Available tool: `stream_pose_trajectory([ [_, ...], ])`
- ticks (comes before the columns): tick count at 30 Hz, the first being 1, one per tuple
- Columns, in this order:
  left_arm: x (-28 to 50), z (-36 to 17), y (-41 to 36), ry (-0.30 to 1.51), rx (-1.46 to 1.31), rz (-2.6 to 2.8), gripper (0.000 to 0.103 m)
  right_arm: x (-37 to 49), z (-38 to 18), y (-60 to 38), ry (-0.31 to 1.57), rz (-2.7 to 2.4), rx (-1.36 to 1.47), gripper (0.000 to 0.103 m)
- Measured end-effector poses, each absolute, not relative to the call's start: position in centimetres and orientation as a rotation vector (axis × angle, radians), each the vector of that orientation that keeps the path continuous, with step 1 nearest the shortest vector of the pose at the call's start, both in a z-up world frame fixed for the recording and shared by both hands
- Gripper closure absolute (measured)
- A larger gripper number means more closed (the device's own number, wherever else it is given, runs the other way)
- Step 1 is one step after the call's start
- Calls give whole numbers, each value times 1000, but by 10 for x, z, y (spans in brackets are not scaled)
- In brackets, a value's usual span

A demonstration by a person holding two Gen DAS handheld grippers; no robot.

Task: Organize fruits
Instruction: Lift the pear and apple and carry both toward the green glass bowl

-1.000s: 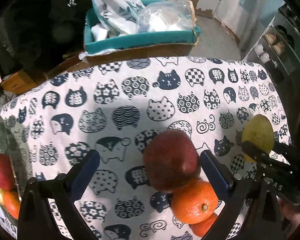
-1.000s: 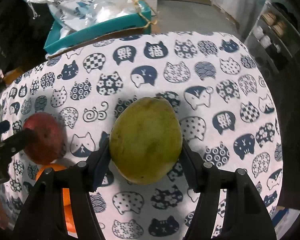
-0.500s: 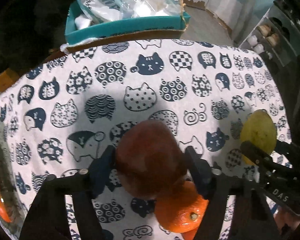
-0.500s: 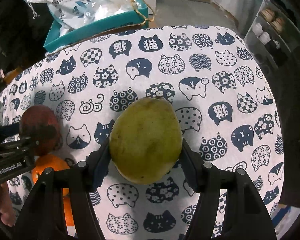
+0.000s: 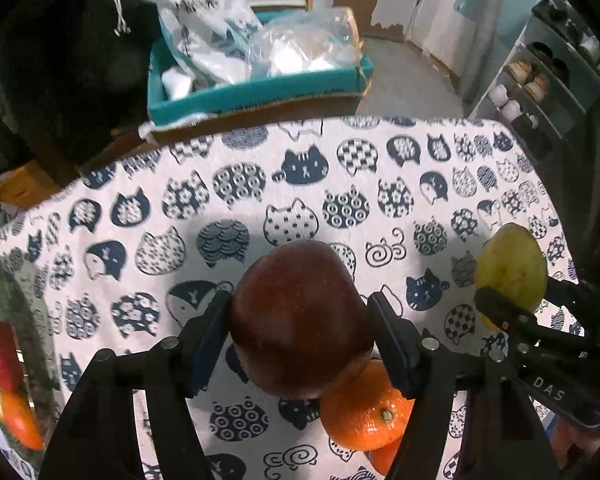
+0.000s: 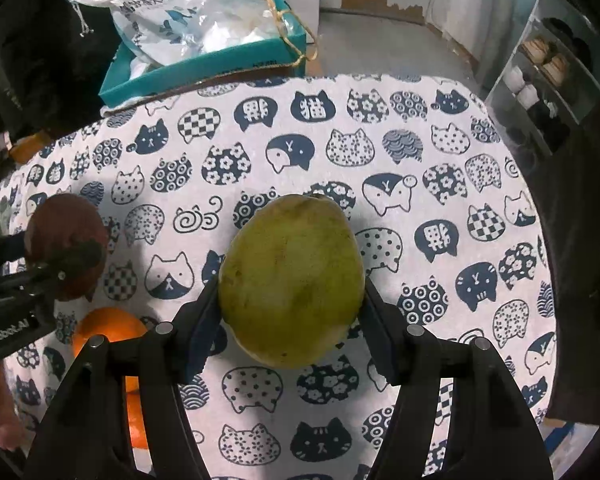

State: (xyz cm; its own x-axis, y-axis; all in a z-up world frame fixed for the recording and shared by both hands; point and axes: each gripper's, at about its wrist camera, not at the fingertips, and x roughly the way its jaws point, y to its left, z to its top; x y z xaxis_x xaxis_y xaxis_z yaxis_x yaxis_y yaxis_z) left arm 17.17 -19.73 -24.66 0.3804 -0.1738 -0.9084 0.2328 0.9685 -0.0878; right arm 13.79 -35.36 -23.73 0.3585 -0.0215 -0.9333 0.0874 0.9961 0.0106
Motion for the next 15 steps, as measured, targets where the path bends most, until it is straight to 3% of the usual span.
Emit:
stream_pose_trajectory([
  [15, 147, -187, -172, 1022, 49, -243, 33, 123, -177, -332, 1064, -41, 26, 38],
])
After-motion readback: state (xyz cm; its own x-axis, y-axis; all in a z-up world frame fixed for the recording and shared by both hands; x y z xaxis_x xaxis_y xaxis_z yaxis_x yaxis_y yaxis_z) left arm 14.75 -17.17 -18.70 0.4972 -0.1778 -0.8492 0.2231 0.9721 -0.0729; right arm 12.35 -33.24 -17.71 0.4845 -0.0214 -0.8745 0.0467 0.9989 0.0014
